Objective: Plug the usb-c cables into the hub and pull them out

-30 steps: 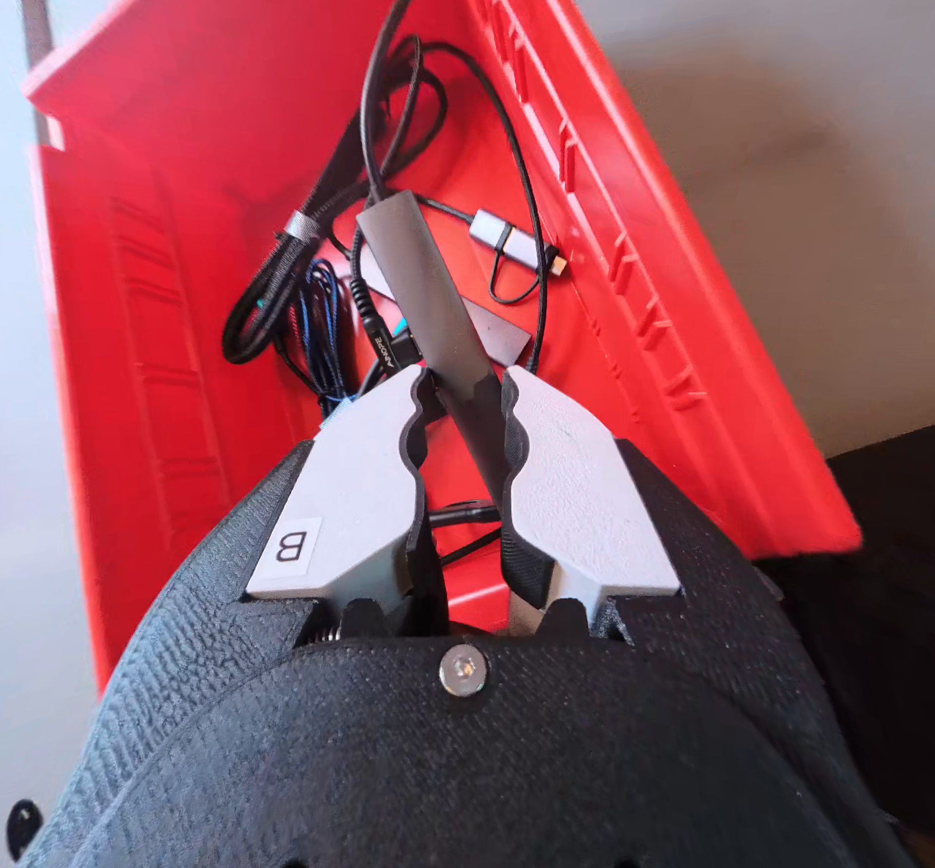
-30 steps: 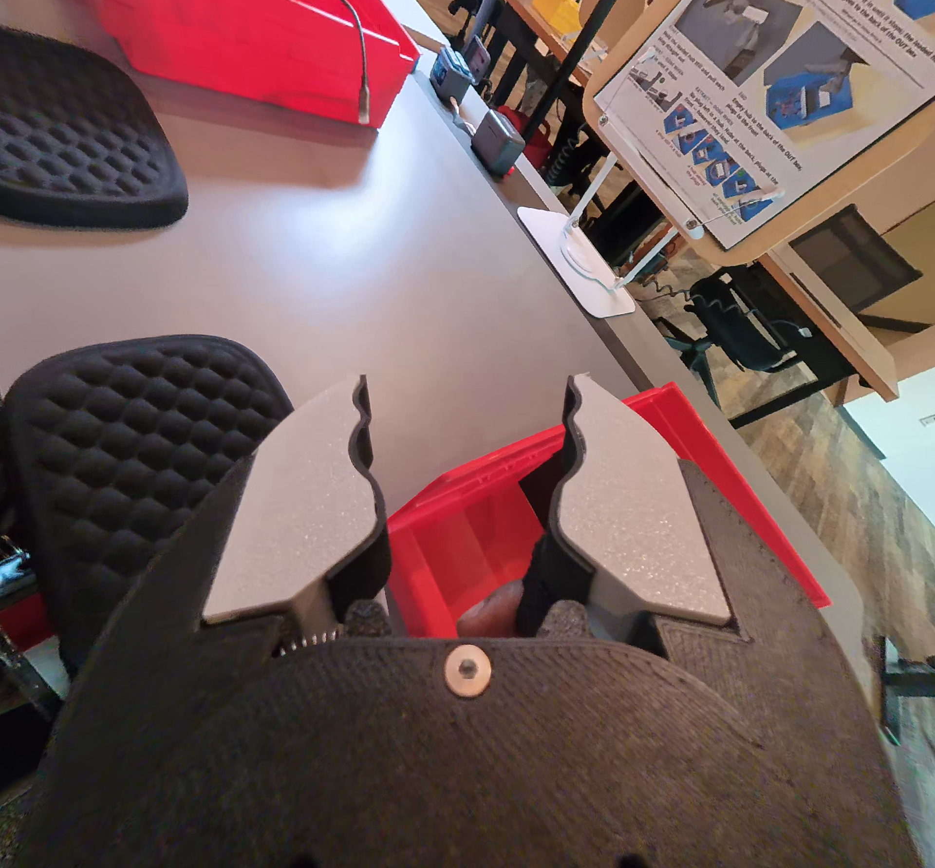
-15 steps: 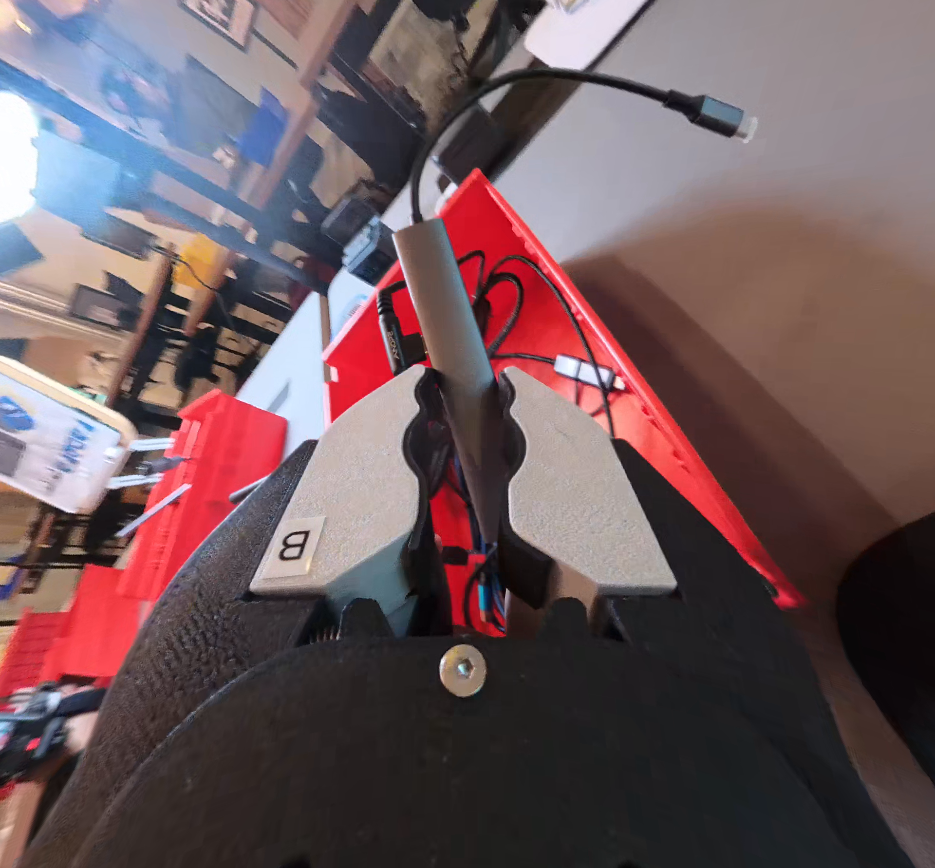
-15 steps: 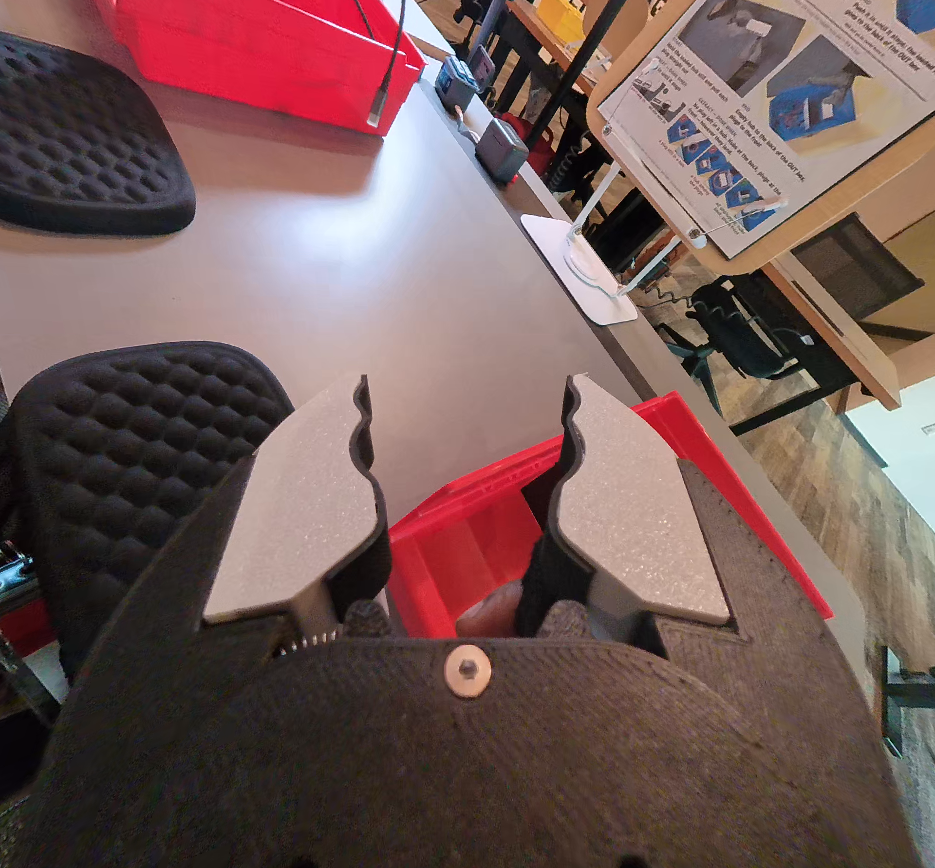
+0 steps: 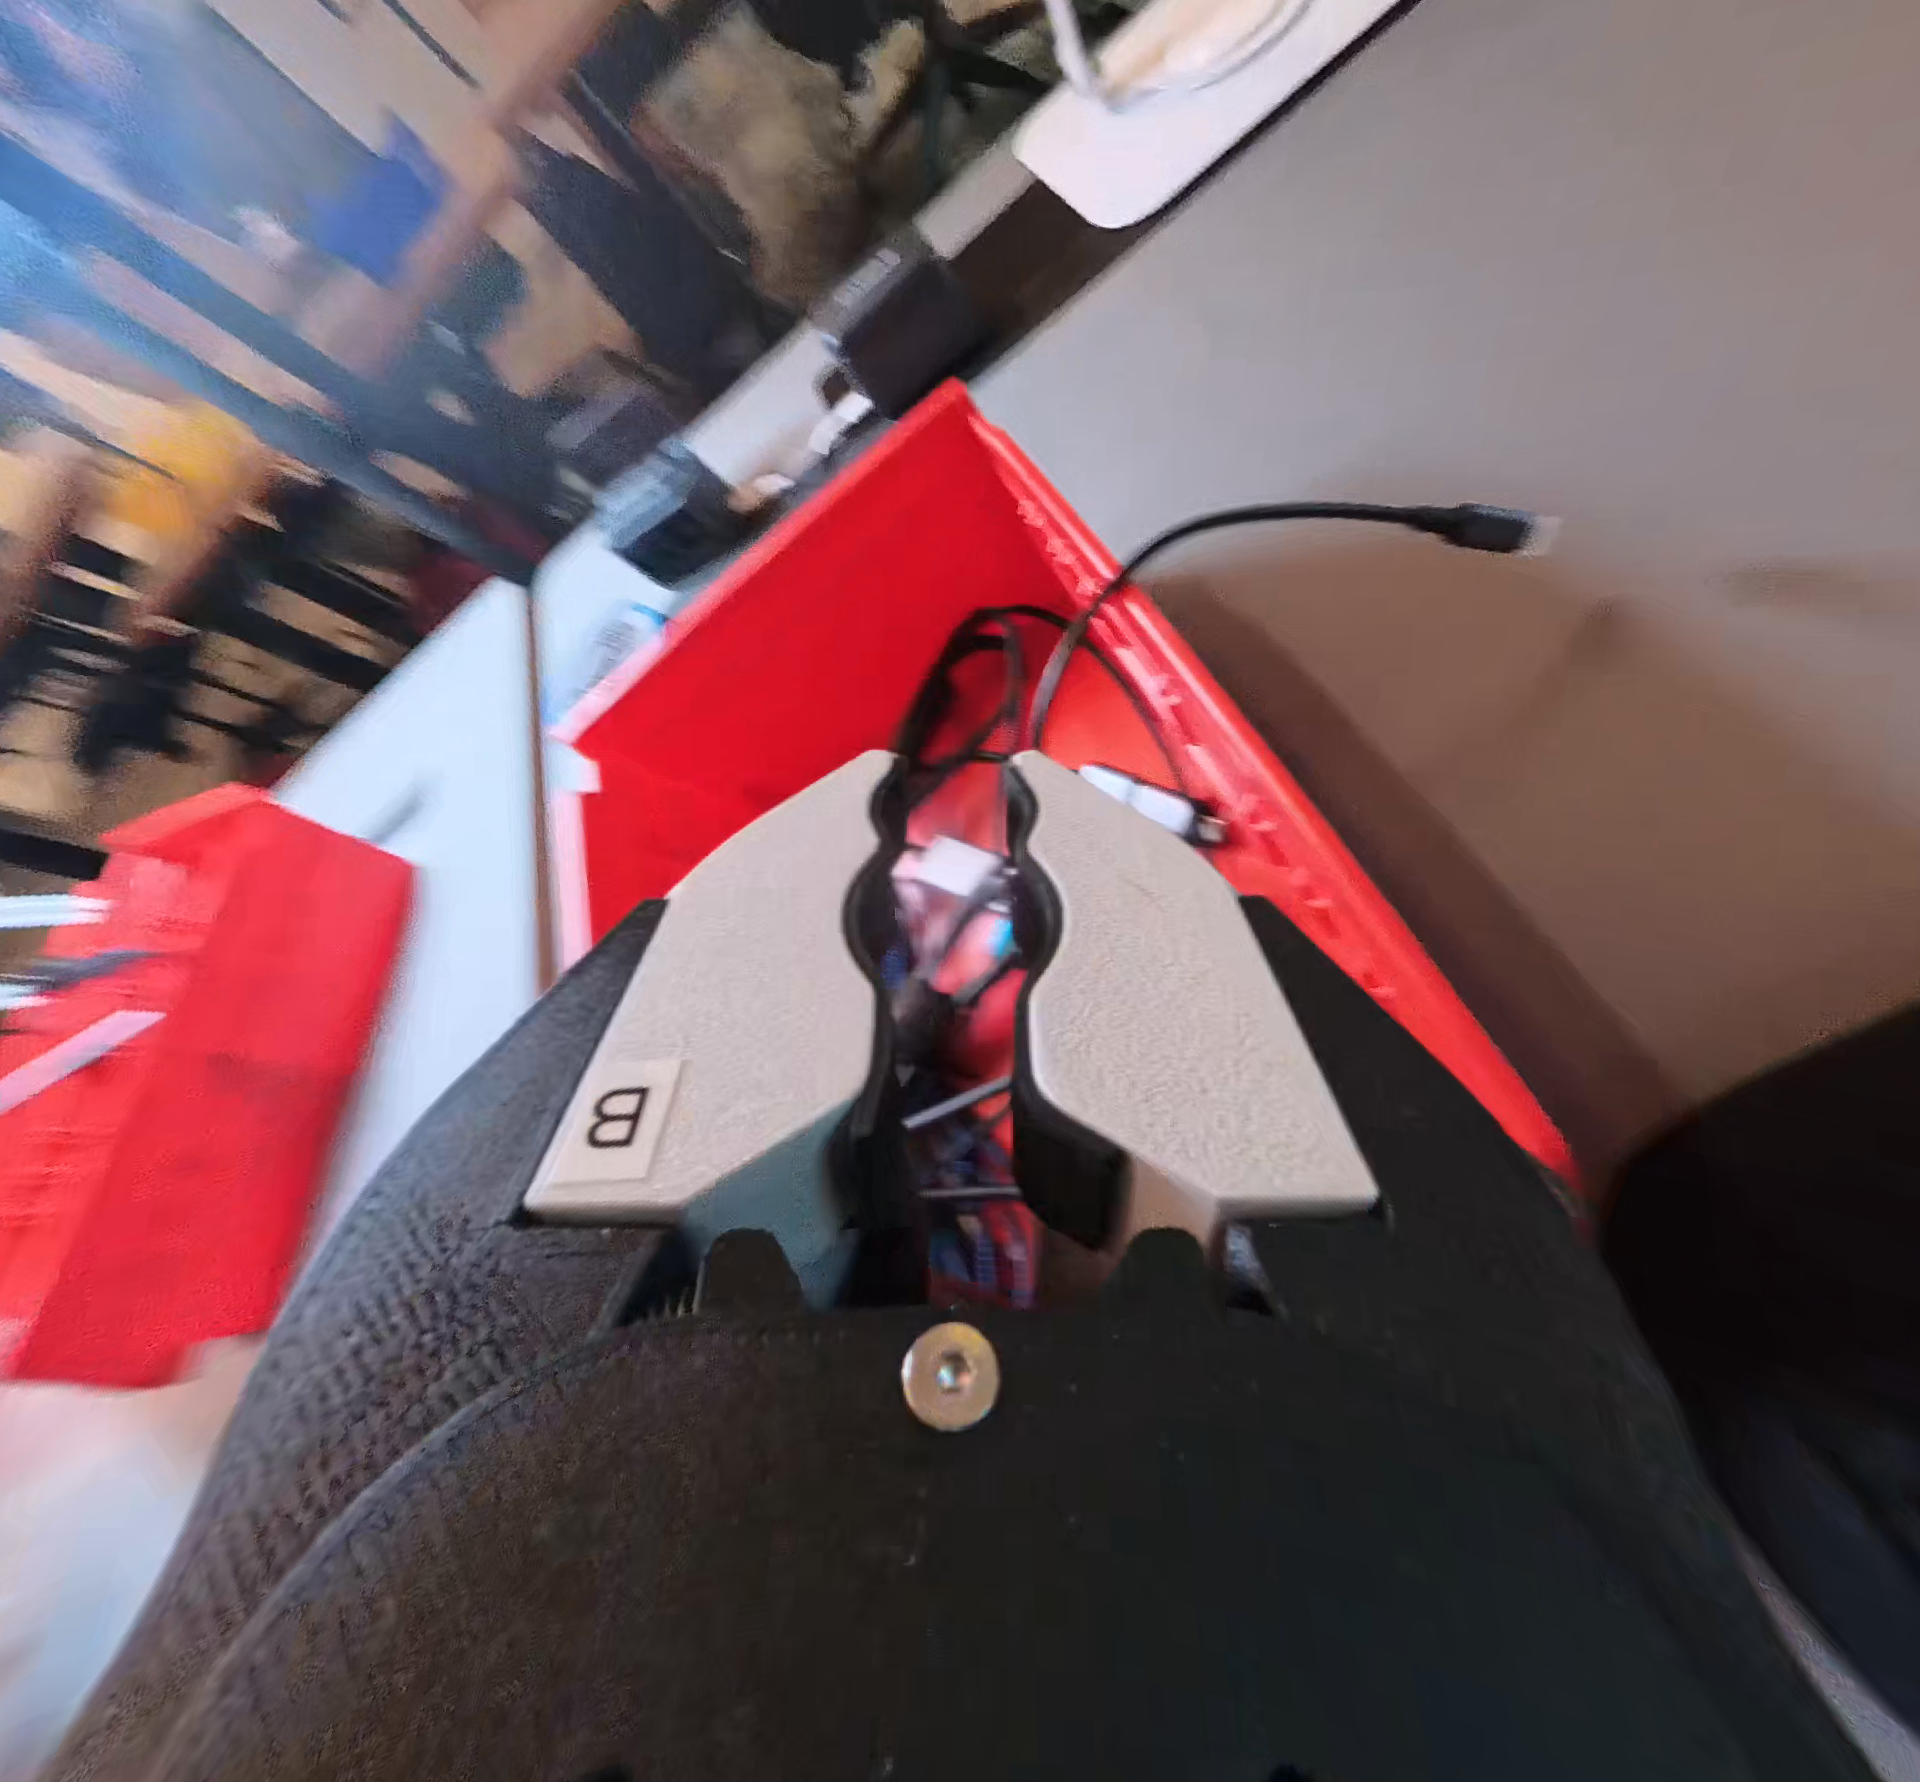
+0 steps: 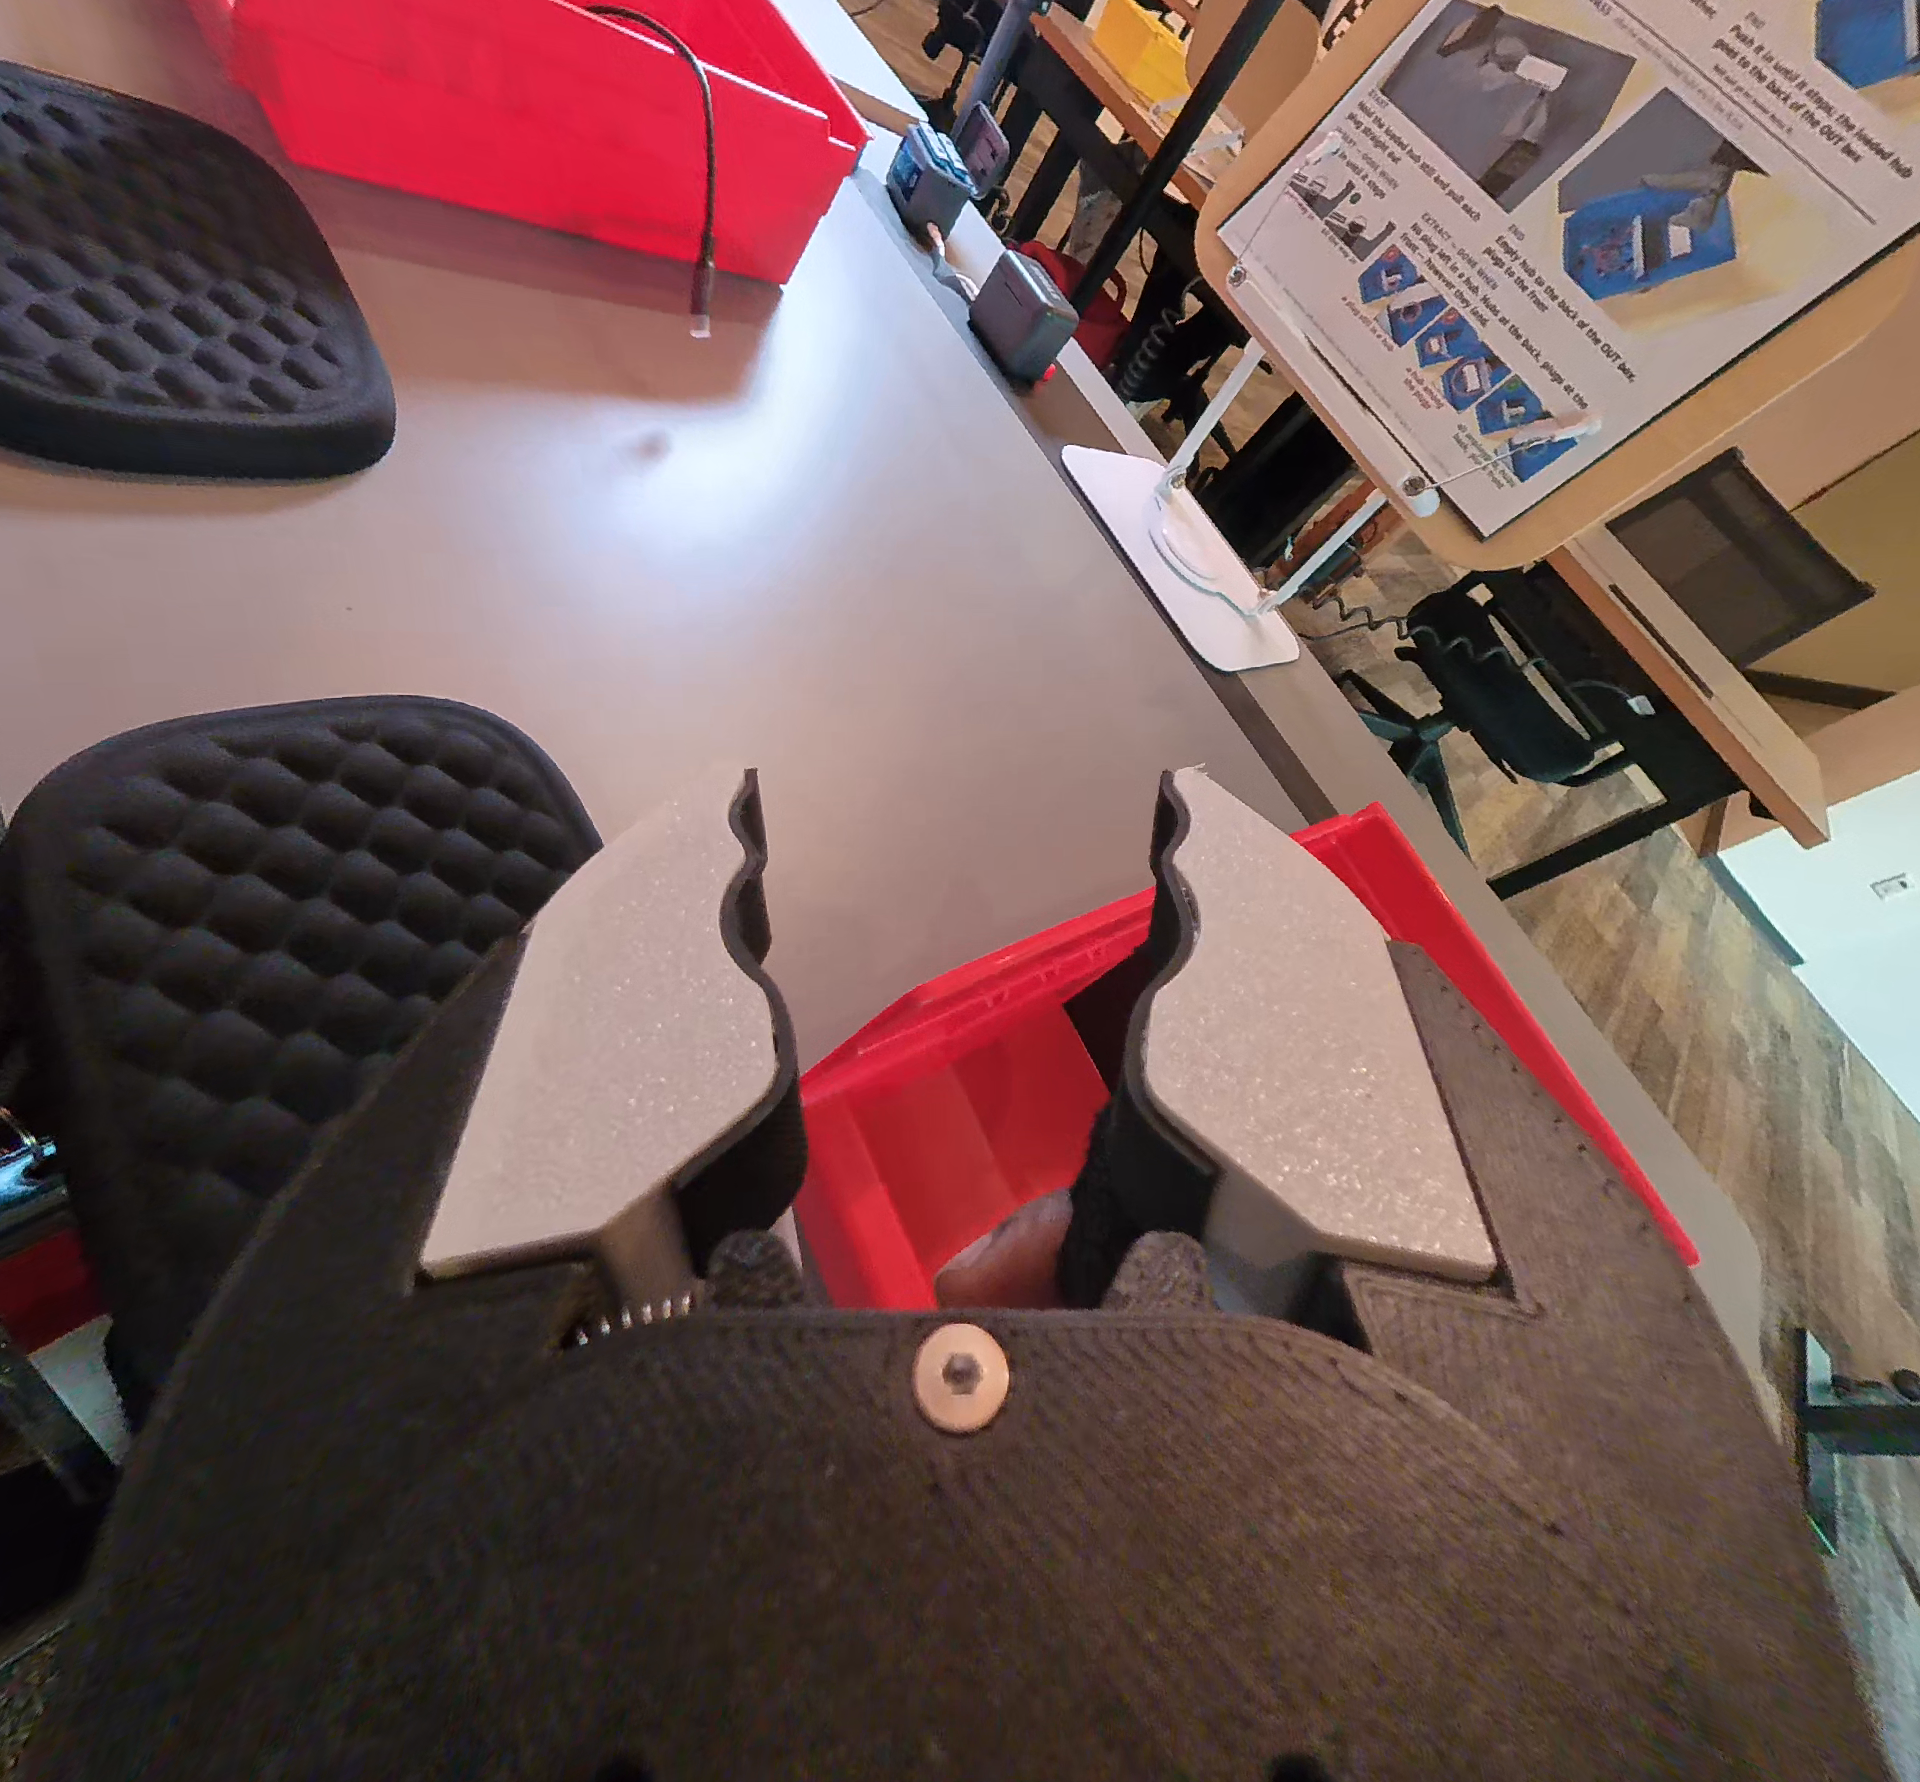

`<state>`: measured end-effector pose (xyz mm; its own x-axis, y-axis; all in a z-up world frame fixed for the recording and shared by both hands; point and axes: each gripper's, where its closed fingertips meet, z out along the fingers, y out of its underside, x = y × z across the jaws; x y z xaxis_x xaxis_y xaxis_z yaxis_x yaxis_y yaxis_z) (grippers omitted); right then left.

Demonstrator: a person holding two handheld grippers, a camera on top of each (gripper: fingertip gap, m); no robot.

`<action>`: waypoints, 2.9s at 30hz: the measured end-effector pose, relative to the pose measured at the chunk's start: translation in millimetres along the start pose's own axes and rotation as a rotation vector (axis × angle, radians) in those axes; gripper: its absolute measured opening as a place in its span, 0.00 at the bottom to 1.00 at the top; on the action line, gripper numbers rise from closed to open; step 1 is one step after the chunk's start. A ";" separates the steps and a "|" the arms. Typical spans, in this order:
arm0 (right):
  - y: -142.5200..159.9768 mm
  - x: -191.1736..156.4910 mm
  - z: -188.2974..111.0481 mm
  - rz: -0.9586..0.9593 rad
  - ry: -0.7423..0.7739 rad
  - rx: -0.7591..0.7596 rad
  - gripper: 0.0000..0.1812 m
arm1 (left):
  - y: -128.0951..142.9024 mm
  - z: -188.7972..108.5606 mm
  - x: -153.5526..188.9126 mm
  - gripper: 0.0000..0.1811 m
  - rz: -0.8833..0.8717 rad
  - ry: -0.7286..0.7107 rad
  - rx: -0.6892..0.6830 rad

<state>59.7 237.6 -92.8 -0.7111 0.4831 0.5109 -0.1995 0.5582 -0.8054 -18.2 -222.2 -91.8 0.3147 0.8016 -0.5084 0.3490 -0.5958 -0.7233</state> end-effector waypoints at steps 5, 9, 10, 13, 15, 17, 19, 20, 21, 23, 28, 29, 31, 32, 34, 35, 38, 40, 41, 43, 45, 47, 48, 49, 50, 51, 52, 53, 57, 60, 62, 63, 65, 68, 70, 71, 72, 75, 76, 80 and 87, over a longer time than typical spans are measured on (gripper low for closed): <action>2.9 -2.6 3.1 -0.020 -0.004 -0.021 0.39 | 47.7 24.9 16.0 0.29 -0.249 0.205 -0.144; 0.8 -3.5 5.0 -0.023 -0.007 -0.013 0.39 | 71.1 37.1 29.1 0.30 -0.275 0.269 -0.217; 0.5 -3.5 5.6 -0.021 -0.008 -0.011 0.39 | 76.4 41.2 28.9 0.30 -0.264 0.254 -0.231; 1.3 -4.3 6.4 -0.019 -0.011 -0.013 0.39 | 82.1 52.2 28.8 0.27 -0.259 0.231 -0.226; 1.4 -4.6 6.3 -0.019 -0.012 -0.015 0.39 | 81.6 57.8 32.4 0.25 -0.254 0.240 -0.209; 0.8 -3.3 5.7 -0.020 -0.008 -0.015 0.39 | 83.4 62.4 36.7 0.24 -0.233 0.251 -0.210; 0.1 -2.1 4.9 -0.018 -0.003 -0.011 0.38 | 85.3 65.2 38.6 0.24 -0.220 0.256 -0.218; 0.1 -1.7 4.6 -0.017 -0.001 -0.010 0.38 | 85.6 65.5 39.1 0.24 -0.216 0.260 -0.221; 0.6 -1.6 4.5 -0.018 0.000 -0.011 0.38 | 85.6 65.0 39.3 0.24 -0.213 0.264 -0.226; 1.7 -1.3 4.5 -0.020 0.003 -0.013 0.38 | 84.7 63.0 38.0 0.23 -0.195 0.256 -0.228; 2.3 -1.3 4.9 -0.020 0.006 -0.013 0.38 | 80.4 56.1 31.7 0.22 -0.142 0.183 -0.193; 2.2 -1.2 4.7 -0.021 0.007 -0.014 0.38 | 79.2 53.6 29.8 0.22 -0.136 0.169 -0.185; 1.6 -0.7 4.0 -0.023 0.009 -0.013 0.37 | 72.9 47.1 24.1 0.22 -0.138 0.140 -0.149; 1.2 -0.3 3.8 -0.023 0.010 -0.012 0.37 | 68.3 42.9 19.7 0.22 -0.140 0.119 -0.125; 0.5 0.0 3.6 -0.024 0.011 -0.011 0.37 | 57.6 32.3 9.4 0.22 -0.126 0.068 -0.079; 0.1 -0.1 3.7 -0.025 0.011 -0.010 0.37 | 51.8 26.3 3.5 0.22 -0.108 0.034 -0.058; -0.8 -0.8 4.5 -0.029 0.010 -0.009 0.37 | 31.6 7.3 -14.3 0.22 -0.034 -0.080 0.004; -1.5 -1.3 5.0 -0.032 0.010 -0.008 0.37 | 15.6 -5.0 -25.8 0.22 0.010 -0.150 0.052; -1.9 -1.4 5.1 -0.034 0.010 -0.008 0.37 | 7.3 -10.9 -32.7 0.22 0.033 -0.190 0.073; -3.0 -1.5 4.7 -0.038 0.011 -0.005 0.37 | -8.8 -22.0 -47.0 0.22 0.078 -0.259 0.110; -4.1 -1.0 4.0 -0.039 0.014 -0.002 0.37 | -23.5 -30.4 -58.7 0.22 0.096 -0.288 0.141; -4.6 -0.5 3.5 -0.041 0.017 -0.002 0.36 | -37.7 -38.3 -71.4 0.22 0.109 -0.320 0.177; -4.8 -0.3 3.2 -0.042 0.018 -0.001 0.36 | -44.2 -42.1 -77.7 0.22 0.116 -0.336 0.190; -5.0 -0.3 3.2 -0.042 0.017 0.000 0.36 | -50.8 -45.7 -84.0 0.22 0.123 -0.352 0.204; -5.3 -0.3 3.2 -0.042 0.018 0.001 0.36 | -57.1 -48.9 -89.8 0.22 0.130 -0.364 0.215; -5.6 -0.2 3.2 -0.043 0.019 0.002 0.36 | -63.8 -52.0 -95.6 0.22 0.140 -0.379 0.226; -5.8 -0.2 3.2 -0.044 0.019 0.002 0.36 | -70.6 -55.3 -101.7 0.22 0.152 -0.395 0.237; -5.9 -0.2 3.2 -0.044 0.019 0.003 0.36 | -77.4 -58.4 -107.4 0.21 0.165 -0.411 0.244; -6.8 0.6 2.8 -0.048 0.023 0.003 0.36 | -113.3 -73.0 -127.7 0.21 0.232 -0.467 0.288; -8.0 0.8 2.2 -0.048 0.023 0.008 0.36 | -146.9 -88.1 -137.9 0.21 0.281 -0.500 0.339; -8.0 0.8 2.1 -0.050 0.024 0.007 0.36 | -169.0 -98.0 -139.2 0.21 0.309 -0.503 0.368; -8.3 0.7 2.1 -0.050 0.023 0.008 0.36 | -179.9 -102.8 -137.9 0.21 0.324 -0.503 0.384; -8.7 0.2 1.9 -0.047 0.021 0.014 0.36 | -200.7 -110.5 -129.5 0.21 0.355 -0.486 0.422; -9.9 -0.5 1.8 -0.041 0.018 0.025 0.36 | -227.2 -118.6 -105.6 0.21 0.381 -0.424 0.495; -11.6 -1.5 1.7 -0.033 0.013 0.039 0.36 | -239.3 -122.1 -84.8 0.21 0.389 -0.374 0.546; -12.7 -2.0 1.8 -0.030 0.011 0.045 0.37 | -243.9 -123.0 -73.2 0.21 0.392 -0.344 0.570; -13.7 -2.4 1.9 -0.029 0.008 0.050 0.37 | -247.4 -123.2 -61.1 0.21 0.396 -0.314 0.590; -20.4 -5.3 2.5 -0.017 -0.005 0.079 0.36 | -254.9 -120.6 -21.5 0.22 0.405 -0.193 0.638; -25.4 -7.9 3.0 -0.007 -0.017 0.103 0.36 | -256.4 -118.7 -7.3 0.22 0.406 -0.144 0.651; -48.7 -22.2 8.3 0.022 -0.077 0.207 0.36 | -256.3 -109.3 45.3 0.22 0.412 0.019 0.688; -80.7 -25.7 2.8 0.089 -0.127 0.354 0.36 | -225.4 -83.6 123.7 0.22 0.499 0.076 0.678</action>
<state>92.2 178.2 -41.7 -0.8094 0.4195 0.4110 -0.3378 0.2400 -0.9101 15.8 7.1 47.4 0.3585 0.4322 -0.8275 -0.4440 -0.7008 -0.5584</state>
